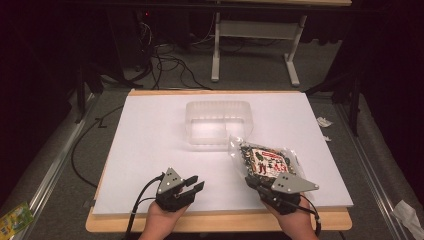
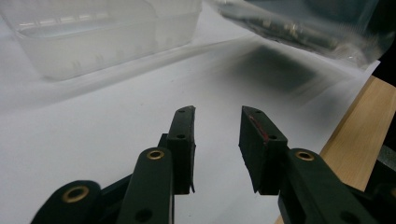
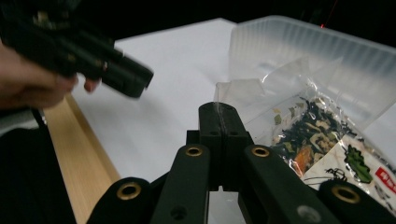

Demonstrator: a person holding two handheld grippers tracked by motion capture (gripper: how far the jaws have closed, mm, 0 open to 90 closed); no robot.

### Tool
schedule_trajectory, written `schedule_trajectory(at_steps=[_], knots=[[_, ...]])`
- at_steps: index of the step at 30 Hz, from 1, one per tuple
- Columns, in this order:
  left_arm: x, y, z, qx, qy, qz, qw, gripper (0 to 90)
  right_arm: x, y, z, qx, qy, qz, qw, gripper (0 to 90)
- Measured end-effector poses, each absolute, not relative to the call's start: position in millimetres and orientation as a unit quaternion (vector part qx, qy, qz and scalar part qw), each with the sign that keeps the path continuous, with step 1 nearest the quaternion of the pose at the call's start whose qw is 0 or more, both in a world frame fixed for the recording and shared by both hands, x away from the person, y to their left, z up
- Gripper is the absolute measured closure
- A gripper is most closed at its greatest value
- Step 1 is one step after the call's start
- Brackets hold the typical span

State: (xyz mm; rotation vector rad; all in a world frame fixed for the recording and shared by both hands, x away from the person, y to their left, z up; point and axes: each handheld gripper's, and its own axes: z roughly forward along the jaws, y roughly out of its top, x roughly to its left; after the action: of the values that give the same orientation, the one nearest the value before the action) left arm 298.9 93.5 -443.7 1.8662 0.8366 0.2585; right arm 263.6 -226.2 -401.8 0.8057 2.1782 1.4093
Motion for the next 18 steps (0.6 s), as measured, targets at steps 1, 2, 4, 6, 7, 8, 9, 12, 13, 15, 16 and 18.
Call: schedule_trajectory(at_steps=[1, 2, 4, 6, 7, 8, 9, 12, 13, 15, 16, 18], knots=[[299, 94, -444, 0.776, 0.348, 0.108, 0.514, 66.3, 264, -226, -402, 0.290, 0.784, 0.507, 0.211, 90.0], [299, 94, -444, 0.776, 0.348, 0.108, 0.514, 66.3, 264, -228, -397, 0.291, 0.780, 0.512, 0.213, 90.0], [299, 94, -443, 0.776, 0.348, 0.110, 0.515, 66.3, 267, -233, -387, 0.284, 0.770, 0.527, 0.223, 90.0], [299, 96, -443, 0.776, 0.348, 0.112, 0.515, 65.8, 269, -237, -377, 0.283, 0.757, 0.544, 0.224, 90.0], [299, 96, -443, 0.775, 0.349, 0.112, 0.515, 65.5, 270, -237, -374, 0.284, 0.751, 0.553, 0.223, 90.0], [300, 97, -443, 0.773, 0.350, 0.114, 0.517, 64.9, 271, -238, -371, 0.276, 0.748, 0.561, 0.224, 90.0], [300, 97, -443, 0.772, 0.351, 0.115, 0.517, 63.6, 270, -237, -362, 0.267, 0.740, 0.574, 0.227, 90.0], [301, 99, -442, 0.768, 0.353, 0.116, 0.522, 62.1, 268, -235, -354, 0.258, 0.735, 0.585, 0.226, 90.0], [301, 100, -441, 0.767, 0.354, 0.118, 0.523, 60.6, 267, -234, -349, 0.250, 0.731, 0.592, 0.229, 90.0], [301, 101, -441, 0.764, 0.355, 0.121, 0.524, 57.8, 266, -231, -341, 0.238, 0.725, 0.603, 0.232, 90.0], [301, 103, -440, 0.760, 0.359, 0.124, 0.528, 54.8, 265, -229, -334, 0.230, 0.720, 0.612, 0.235, 90.0], [302, 104, -439, 0.758, 0.360, 0.128, 0.529, 51.5, 265, -226, -326, 0.219, 0.714, 0.621, 0.237, 90.0]])
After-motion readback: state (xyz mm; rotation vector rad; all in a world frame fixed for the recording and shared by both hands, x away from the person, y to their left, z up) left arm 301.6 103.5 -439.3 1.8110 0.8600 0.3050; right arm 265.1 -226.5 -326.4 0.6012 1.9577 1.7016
